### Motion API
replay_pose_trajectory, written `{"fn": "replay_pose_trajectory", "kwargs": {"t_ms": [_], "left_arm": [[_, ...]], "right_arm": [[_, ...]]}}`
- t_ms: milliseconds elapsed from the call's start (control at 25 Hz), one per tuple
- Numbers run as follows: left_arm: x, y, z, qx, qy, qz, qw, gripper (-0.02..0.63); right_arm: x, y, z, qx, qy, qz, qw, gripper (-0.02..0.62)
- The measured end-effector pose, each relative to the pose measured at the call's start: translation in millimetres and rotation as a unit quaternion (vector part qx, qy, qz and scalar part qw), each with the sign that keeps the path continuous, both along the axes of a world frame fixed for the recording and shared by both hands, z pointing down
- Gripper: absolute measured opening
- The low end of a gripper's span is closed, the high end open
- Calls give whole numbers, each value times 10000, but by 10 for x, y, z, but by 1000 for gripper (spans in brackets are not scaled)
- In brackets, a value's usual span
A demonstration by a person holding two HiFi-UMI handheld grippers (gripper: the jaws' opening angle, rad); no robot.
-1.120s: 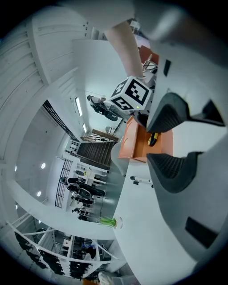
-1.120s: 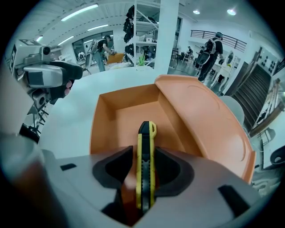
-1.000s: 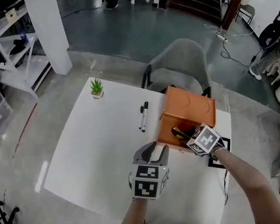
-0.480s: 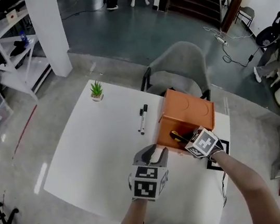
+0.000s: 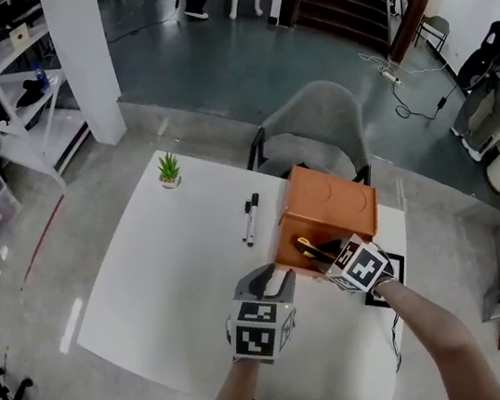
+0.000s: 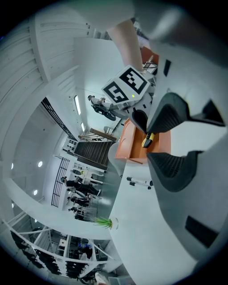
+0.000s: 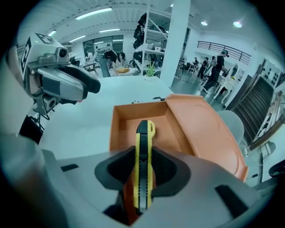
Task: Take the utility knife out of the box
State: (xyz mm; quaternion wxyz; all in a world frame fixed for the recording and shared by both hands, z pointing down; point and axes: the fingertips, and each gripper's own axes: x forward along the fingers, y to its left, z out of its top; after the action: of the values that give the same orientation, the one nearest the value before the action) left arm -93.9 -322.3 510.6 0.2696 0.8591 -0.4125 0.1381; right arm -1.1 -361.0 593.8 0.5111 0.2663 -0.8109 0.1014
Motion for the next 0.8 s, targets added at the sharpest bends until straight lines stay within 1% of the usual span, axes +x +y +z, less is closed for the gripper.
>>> {"fn": "replay_pose_trajectory", "kwargs": {"t_ms": [200,400,600,800], "left_arm": [[-33,13,-17,27,-20,-33,10000,135],[-72,28,-30,71,-34,-82,9999,135],[-80,40,-67,124,-58,-48,9999,135],[20,80,-136,247,-171,95,9995,135]], "right_arm": [[-29,10,-174,274,-232,86,9993,114],[4,-8,-392,632,-622,429,9951,114],[24,-12,-721,1000,-1152,837,9847,114],[140,94,-1058,1324,-1729,1230,9682,114]]}}
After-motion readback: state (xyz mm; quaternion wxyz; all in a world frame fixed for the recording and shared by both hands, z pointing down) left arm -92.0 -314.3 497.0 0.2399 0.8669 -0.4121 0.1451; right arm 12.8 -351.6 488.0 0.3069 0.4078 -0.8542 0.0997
